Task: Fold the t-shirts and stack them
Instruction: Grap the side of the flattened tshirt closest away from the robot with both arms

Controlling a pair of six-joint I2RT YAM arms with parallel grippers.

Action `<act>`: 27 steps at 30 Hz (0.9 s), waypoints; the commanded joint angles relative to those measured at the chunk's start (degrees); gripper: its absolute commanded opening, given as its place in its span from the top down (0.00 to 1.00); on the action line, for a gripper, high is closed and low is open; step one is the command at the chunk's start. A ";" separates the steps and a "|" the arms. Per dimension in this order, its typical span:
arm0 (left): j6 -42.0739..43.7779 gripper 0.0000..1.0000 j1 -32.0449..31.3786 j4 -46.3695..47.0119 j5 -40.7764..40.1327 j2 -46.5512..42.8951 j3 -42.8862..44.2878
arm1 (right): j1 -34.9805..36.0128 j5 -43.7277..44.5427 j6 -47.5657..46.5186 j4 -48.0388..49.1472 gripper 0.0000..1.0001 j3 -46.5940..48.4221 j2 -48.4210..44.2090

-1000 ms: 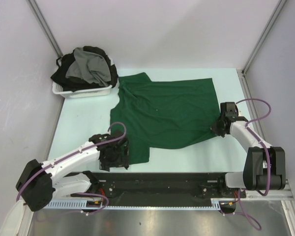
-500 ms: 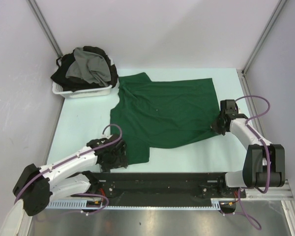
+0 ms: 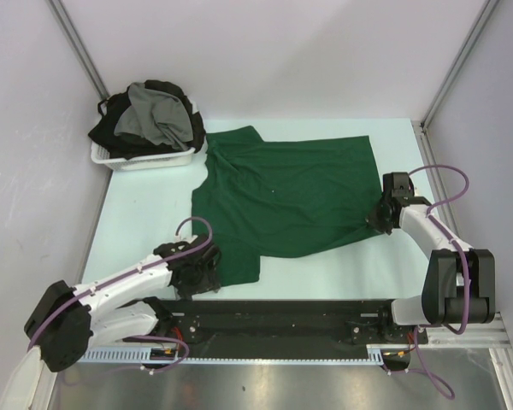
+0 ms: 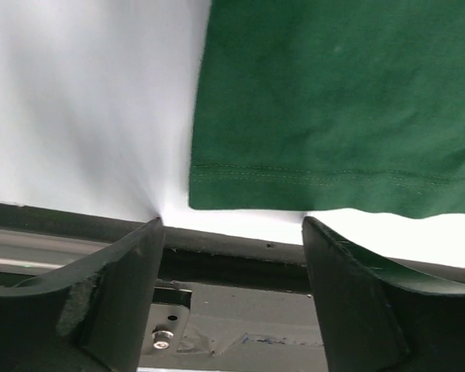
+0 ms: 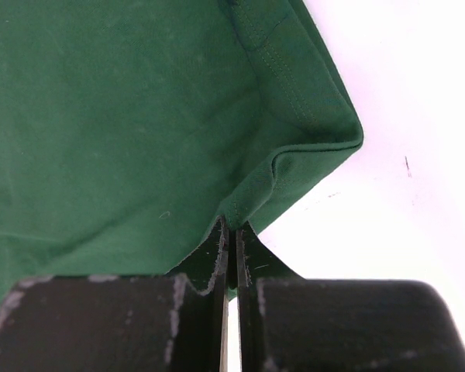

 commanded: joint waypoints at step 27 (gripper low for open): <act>-2.68 0.37 -0.41 4.86 -5.76 6.83 5.08 | 0.17 -0.47 -1.32 -0.30 1.00 2.00 0.10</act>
